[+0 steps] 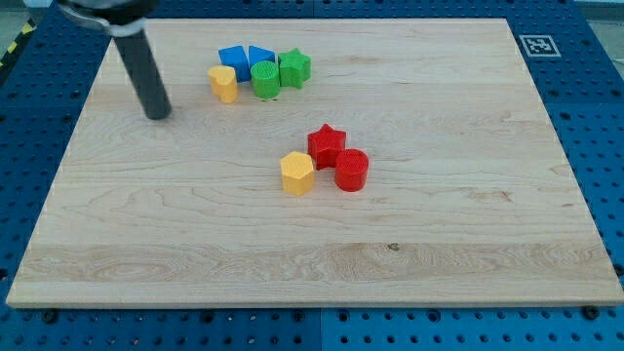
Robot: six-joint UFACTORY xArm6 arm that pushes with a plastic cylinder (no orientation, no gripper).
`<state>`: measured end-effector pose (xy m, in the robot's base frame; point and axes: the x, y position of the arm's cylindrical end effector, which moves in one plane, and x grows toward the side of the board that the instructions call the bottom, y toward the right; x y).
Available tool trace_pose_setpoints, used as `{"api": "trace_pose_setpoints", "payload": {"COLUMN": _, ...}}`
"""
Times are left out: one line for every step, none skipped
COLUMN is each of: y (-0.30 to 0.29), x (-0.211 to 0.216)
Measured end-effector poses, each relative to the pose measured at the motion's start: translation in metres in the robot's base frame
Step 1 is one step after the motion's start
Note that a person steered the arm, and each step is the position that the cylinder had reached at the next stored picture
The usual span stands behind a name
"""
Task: Push yellow heart slightly down
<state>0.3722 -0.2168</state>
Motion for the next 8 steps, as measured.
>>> {"api": "trace_pose_setpoints", "payload": {"y": -0.014, "x": -0.03}}
{"api": "trace_pose_setpoints", "payload": {"y": -0.014, "x": -0.049}}
{"api": "trace_pose_setpoints", "payload": {"y": -0.014, "x": -0.049}}
{"api": "trace_pose_setpoints", "payload": {"y": -0.014, "x": -0.039}}
{"api": "trace_pose_setpoints", "payload": {"y": -0.014, "x": -0.023}}
{"api": "trace_pose_setpoints", "payload": {"y": -0.023, "x": -0.029}}
{"api": "trace_pose_setpoints", "payload": {"y": -0.036, "x": -0.05}}
{"api": "trace_pose_setpoints", "payload": {"y": -0.032, "x": -0.053}}
